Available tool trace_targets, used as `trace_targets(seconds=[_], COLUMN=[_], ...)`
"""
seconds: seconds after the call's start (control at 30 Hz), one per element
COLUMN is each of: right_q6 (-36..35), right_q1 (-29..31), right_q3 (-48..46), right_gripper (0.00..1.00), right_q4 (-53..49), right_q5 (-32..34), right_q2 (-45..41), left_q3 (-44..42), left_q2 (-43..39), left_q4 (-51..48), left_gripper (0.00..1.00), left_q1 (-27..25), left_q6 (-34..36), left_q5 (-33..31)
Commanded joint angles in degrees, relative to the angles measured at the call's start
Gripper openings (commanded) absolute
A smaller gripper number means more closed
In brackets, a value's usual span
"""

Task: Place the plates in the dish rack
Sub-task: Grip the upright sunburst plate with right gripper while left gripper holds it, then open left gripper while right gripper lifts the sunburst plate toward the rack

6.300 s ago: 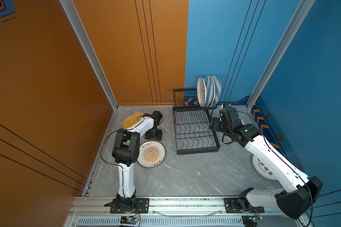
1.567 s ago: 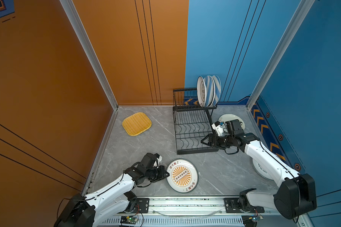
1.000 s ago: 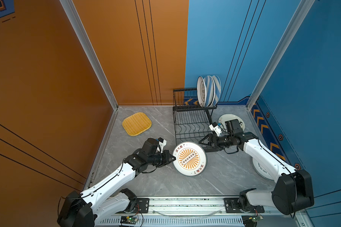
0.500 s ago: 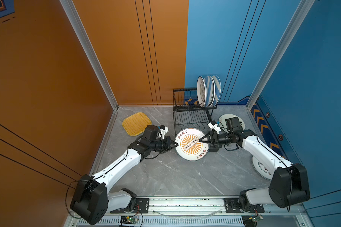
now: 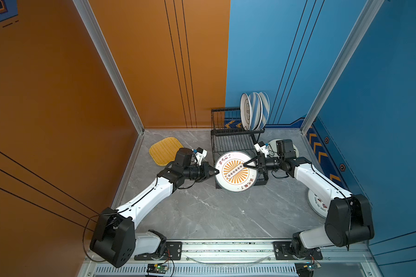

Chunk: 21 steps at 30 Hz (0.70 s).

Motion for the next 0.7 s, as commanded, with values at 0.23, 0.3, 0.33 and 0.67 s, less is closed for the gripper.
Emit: trace_targets(seconds=[0.23,0.3,0.33,0.67], right_q6=[3.33,3.6,3.62,-6.96], right_q1=[1.92,1.94,1.86,4.08], right_q3=[1.89,2.28,2.61,14.35], right_gripper=[0.0,0.0,0.0,0.0], right_q4=[4.36,4.04,3.73,-20.38], right_q5=[-2.53,-1.28,-0.43,24.53], right_q2=[0.97,0.65,0.45,-3.51], left_q3=[4.03,4.03,4.04,5.83], left_q2=[3.74,3.76,3.51,2.29], left_q4=[3.6,3.27,2.56,-9.53], left_gripper=[0.0,0.0,0.0,0.81], left_q1=[1.72,2.26,2.59,7.09], left_q6=[1.64,1.98,2.33,8.13], left_q5=[4.4,4.4,4.12,-2.22])
